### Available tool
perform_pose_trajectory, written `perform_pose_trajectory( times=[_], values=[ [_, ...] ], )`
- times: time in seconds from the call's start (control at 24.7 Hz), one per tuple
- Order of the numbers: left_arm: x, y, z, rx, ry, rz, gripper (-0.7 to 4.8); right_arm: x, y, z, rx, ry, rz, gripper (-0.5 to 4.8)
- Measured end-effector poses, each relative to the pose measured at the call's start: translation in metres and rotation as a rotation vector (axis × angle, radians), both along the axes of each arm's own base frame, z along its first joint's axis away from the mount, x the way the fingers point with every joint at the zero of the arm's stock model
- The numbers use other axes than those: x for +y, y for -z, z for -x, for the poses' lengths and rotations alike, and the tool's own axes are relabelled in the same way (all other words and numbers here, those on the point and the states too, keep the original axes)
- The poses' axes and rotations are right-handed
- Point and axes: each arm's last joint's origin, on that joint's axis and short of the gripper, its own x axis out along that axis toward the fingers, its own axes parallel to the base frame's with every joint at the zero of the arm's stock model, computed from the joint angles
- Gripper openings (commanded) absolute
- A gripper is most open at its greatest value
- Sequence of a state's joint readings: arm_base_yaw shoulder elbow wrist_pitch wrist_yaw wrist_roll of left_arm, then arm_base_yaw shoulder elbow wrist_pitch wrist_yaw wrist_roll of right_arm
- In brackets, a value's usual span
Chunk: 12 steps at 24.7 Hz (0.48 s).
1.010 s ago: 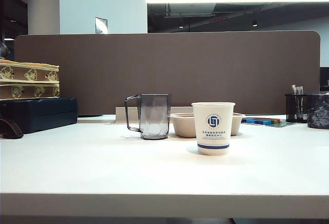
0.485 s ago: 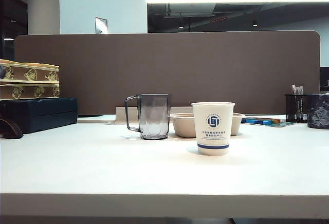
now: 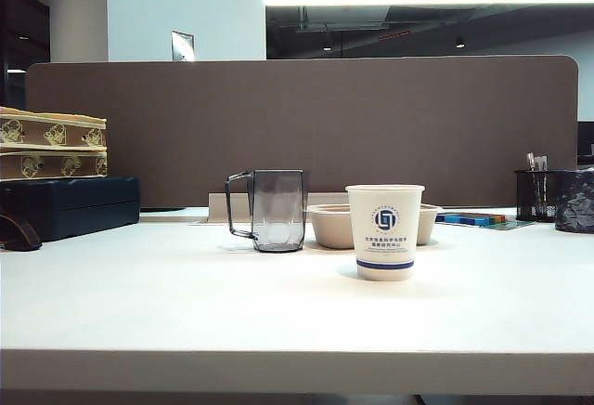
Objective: Pick up the letter "c" and put it in the paper cup.
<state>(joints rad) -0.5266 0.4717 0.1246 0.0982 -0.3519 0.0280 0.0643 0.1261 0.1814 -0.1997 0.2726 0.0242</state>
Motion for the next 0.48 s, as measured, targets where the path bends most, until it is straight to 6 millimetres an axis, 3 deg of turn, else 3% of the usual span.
perform_pose_trajectory(
  times=[0.48],
  values=[
    [0.001, 0.011, 0.001, 0.017, -0.005, -0.011, -0.06, 0.004, 0.030, -0.006, 0.060, -0.123, 0.058, -0.01]
  ],
)
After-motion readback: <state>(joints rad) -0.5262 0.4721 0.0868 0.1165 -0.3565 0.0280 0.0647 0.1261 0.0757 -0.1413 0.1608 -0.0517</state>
